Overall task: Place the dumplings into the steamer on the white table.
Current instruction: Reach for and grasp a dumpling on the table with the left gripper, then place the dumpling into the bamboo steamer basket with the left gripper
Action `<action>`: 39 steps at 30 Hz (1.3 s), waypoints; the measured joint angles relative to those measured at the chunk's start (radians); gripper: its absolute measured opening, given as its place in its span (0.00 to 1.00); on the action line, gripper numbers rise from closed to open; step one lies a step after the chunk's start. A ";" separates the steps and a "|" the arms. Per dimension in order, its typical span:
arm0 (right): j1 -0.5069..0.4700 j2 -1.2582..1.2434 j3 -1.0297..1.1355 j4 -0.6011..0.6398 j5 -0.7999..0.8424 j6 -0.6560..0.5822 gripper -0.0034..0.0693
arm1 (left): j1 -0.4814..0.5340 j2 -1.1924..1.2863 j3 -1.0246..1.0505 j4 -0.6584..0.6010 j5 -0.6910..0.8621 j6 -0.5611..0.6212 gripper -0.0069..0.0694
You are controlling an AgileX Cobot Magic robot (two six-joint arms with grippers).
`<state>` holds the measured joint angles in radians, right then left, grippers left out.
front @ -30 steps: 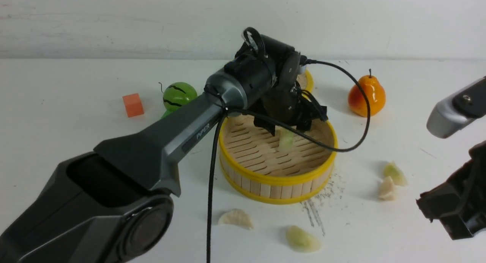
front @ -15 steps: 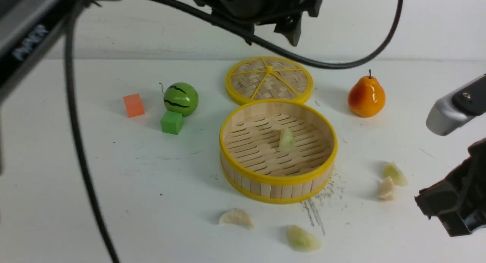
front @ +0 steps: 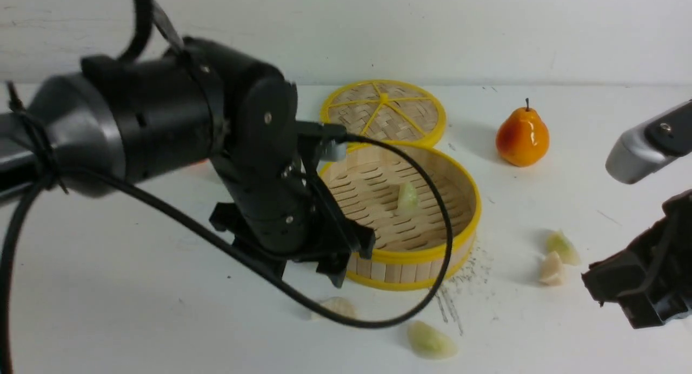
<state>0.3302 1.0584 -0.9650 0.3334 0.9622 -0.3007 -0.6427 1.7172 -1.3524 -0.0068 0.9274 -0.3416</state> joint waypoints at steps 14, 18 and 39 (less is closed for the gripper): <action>0.000 0.000 0.017 0.025 0.003 -0.001 0.17 | 0.000 0.200 0.007 -0.001 -0.132 0.792 0.65; 0.000 0.000 0.054 0.025 -0.014 -0.001 0.18 | 0.000 0.244 0.007 -0.001 -0.150 0.899 0.61; 0.000 0.000 0.066 0.000 -0.060 -0.002 0.18 | 0.000 0.232 -0.119 -0.095 0.073 0.654 0.31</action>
<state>0.3302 1.0584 -0.8991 0.3332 0.9024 -0.3026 -0.6427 1.9494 -1.4711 -0.1015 1.0006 0.3123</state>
